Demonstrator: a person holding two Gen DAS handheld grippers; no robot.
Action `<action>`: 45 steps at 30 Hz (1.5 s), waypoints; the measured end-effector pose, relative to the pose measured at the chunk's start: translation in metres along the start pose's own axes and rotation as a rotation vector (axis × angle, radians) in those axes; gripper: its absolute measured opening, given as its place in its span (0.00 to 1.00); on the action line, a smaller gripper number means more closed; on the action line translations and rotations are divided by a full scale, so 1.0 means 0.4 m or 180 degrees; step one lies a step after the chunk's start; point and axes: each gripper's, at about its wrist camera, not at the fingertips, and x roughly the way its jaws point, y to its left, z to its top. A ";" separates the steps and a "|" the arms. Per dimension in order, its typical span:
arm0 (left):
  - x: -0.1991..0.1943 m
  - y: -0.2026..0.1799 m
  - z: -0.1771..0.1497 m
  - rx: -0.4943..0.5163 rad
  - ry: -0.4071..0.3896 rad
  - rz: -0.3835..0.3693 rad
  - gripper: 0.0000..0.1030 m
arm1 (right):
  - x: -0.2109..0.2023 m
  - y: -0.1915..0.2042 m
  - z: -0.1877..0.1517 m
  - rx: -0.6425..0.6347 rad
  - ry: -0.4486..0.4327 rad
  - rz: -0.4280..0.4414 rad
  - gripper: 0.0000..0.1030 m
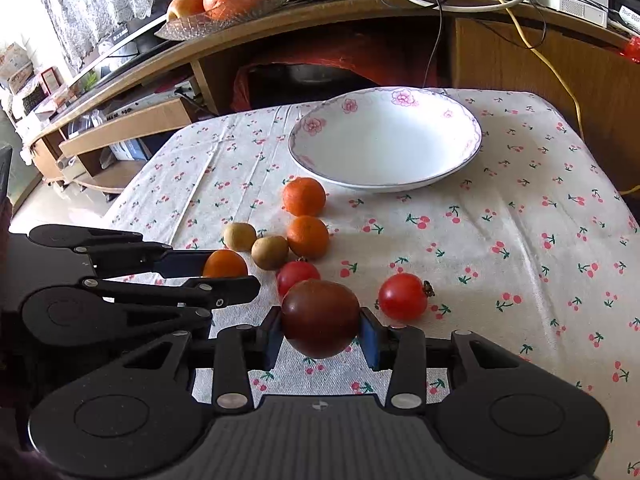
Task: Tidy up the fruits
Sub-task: 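Carry the orange and dark tomato into the white bowl and release both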
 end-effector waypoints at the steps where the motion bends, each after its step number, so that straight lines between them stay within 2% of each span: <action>1: 0.000 0.000 0.006 -0.0008 -0.0014 -0.0002 0.36 | -0.002 0.001 0.003 -0.0005 -0.0011 -0.0013 0.34; 12: 0.013 -0.001 0.116 0.0020 -0.0202 -0.0003 0.36 | -0.030 -0.024 0.078 0.0043 -0.0223 -0.0183 0.34; 22: 0.077 0.025 0.201 0.0000 -0.0242 0.0058 0.36 | 0.009 -0.053 0.176 -0.0080 -0.0341 -0.0330 0.34; 34: 0.141 0.055 0.213 -0.0162 -0.0105 0.0012 0.36 | 0.068 -0.083 0.213 -0.0100 -0.0282 -0.0357 0.34; 45: 0.156 0.062 0.222 -0.0148 -0.0148 0.0019 0.36 | 0.113 -0.095 0.230 -0.0048 -0.0215 -0.0378 0.35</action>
